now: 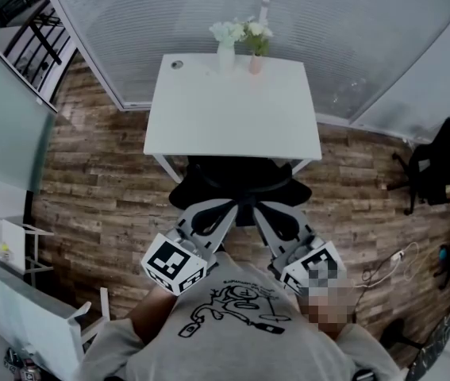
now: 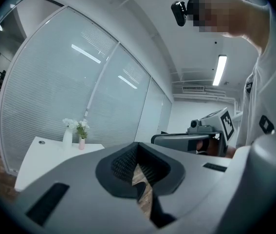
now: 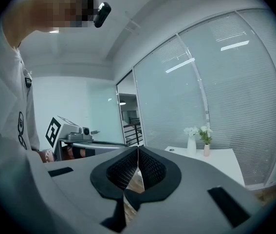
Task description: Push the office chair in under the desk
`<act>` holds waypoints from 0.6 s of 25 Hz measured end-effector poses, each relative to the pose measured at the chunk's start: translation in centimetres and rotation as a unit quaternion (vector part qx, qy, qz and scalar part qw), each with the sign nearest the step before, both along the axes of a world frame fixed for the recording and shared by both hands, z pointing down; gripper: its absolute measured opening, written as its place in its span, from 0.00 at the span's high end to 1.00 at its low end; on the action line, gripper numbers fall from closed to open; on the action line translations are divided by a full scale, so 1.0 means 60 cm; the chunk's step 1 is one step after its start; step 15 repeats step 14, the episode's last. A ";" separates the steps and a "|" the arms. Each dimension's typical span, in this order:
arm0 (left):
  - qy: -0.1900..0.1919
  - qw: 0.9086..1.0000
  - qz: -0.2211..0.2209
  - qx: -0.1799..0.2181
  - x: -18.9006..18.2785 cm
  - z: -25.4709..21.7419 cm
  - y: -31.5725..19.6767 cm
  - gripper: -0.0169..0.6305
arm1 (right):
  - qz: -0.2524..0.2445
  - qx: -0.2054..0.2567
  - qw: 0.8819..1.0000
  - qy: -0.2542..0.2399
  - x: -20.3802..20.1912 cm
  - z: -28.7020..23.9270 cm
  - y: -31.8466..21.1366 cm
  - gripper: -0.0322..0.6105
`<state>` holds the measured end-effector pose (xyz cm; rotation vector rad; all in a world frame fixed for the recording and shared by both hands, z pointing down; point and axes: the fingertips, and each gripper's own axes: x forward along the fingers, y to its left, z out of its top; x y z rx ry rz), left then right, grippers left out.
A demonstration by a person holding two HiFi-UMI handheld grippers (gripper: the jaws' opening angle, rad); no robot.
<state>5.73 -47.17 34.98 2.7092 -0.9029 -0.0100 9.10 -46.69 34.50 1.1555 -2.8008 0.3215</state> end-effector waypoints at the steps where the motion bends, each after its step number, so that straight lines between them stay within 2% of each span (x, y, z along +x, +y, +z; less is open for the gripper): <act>1: 0.000 1.000 0.000 0.001 0.000 -0.002 0.002 0.97 | 0.000 0.000 1.000 0.000 -0.001 -0.001 0.002 0.89; 15: 0.003 1.000 0.004 0.010 0.000 -0.015 0.008 0.97 | 0.002 0.006 1.000 0.008 -0.002 -0.009 0.007 0.89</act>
